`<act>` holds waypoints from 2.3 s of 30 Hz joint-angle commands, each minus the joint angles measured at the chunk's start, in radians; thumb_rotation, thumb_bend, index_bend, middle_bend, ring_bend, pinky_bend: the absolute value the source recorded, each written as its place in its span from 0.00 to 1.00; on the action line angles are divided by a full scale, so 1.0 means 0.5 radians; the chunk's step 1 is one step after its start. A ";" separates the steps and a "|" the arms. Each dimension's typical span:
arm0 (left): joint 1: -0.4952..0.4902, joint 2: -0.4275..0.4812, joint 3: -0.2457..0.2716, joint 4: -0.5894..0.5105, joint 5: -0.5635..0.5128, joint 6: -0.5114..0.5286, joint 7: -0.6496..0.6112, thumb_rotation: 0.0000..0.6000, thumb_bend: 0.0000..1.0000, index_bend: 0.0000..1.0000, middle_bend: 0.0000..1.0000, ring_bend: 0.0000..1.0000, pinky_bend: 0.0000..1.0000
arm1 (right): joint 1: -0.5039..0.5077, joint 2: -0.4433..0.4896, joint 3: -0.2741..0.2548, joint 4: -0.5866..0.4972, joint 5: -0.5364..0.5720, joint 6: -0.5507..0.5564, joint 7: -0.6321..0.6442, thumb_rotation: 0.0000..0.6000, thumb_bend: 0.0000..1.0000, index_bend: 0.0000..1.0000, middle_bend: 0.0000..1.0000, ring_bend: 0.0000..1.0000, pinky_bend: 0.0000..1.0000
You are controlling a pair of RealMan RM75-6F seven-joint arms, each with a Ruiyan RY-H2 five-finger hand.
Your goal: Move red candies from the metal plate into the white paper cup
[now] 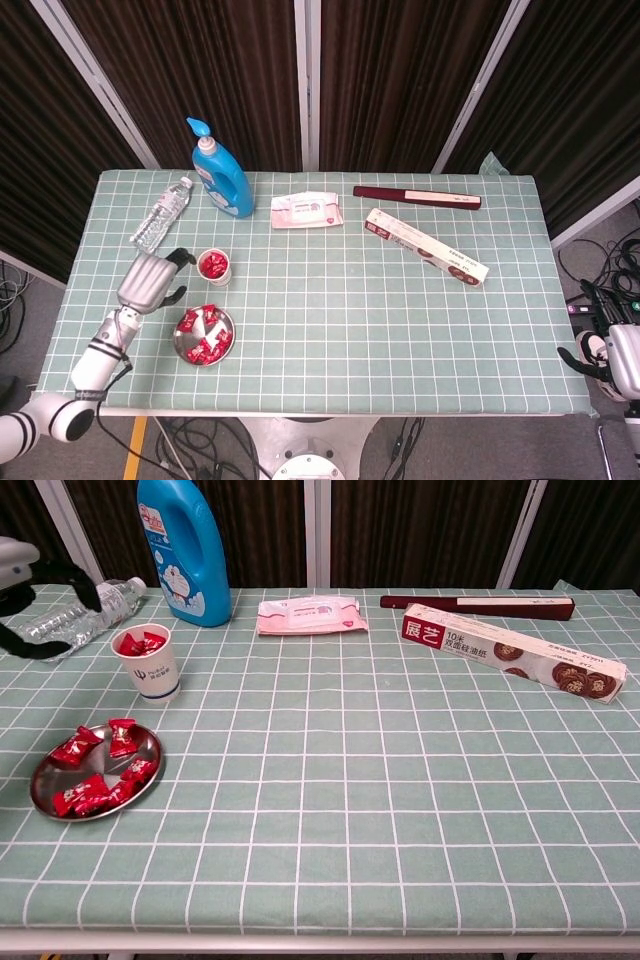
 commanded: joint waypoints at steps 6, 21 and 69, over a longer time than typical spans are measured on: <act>0.121 -0.056 0.200 0.084 0.134 0.007 0.081 1.00 0.33 0.45 0.46 0.89 1.00 | 0.003 0.003 -0.002 -0.004 -0.016 0.005 0.003 1.00 0.10 0.00 0.15 0.12 0.46; 0.110 -0.136 0.225 0.090 0.035 -0.229 0.241 1.00 0.33 0.44 0.46 0.89 1.00 | -0.006 0.005 -0.006 -0.008 -0.012 0.015 0.003 1.00 0.10 0.00 0.15 0.12 0.46; 0.119 -0.382 0.242 0.492 0.236 -0.193 -0.011 1.00 0.32 0.58 0.62 0.92 1.00 | -0.009 0.014 -0.003 -0.018 0.006 0.007 -0.003 1.00 0.10 0.00 0.15 0.12 0.46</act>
